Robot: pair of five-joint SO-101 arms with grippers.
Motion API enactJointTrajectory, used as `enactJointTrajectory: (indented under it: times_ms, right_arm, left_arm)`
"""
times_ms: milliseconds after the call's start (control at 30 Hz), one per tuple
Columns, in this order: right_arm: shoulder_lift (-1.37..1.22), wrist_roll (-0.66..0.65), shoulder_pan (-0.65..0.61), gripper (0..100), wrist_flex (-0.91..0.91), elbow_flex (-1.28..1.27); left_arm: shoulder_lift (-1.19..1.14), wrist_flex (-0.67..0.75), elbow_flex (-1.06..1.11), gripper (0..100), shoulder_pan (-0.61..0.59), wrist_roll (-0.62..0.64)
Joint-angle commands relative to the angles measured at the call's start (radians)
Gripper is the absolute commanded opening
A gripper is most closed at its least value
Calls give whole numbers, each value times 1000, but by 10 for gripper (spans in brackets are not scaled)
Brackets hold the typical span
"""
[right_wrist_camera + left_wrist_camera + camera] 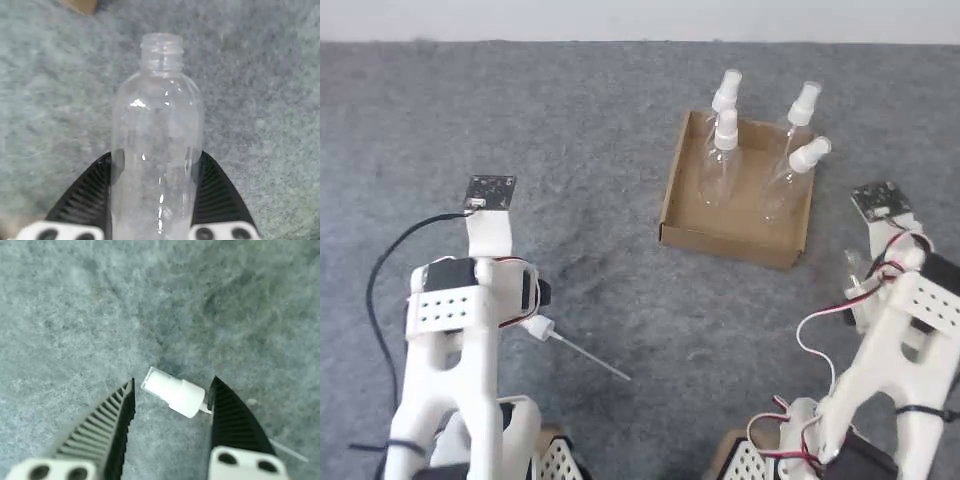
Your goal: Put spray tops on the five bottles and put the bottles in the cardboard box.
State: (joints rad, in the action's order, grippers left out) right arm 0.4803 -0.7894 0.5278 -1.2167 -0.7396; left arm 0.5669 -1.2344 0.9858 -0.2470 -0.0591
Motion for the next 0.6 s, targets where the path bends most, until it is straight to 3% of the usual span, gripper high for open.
enactJointTrajectory:
  times_ms: [0,200,333,567]
  right_arm:
    - [30,-12,19,39,65,-15]
    - [35,-12,48,39,88,-26]
    - [39,-12,50,39,87,-26]
    - [39,-12,50,39,87,-25]
  left_arm:
    - [-121,51,-39,222,3,9]
    - [-290,150,-44,216,3,8]
    - [-344,244,-47,161,17,8]
    - [-358,258,-110,100,160,9]
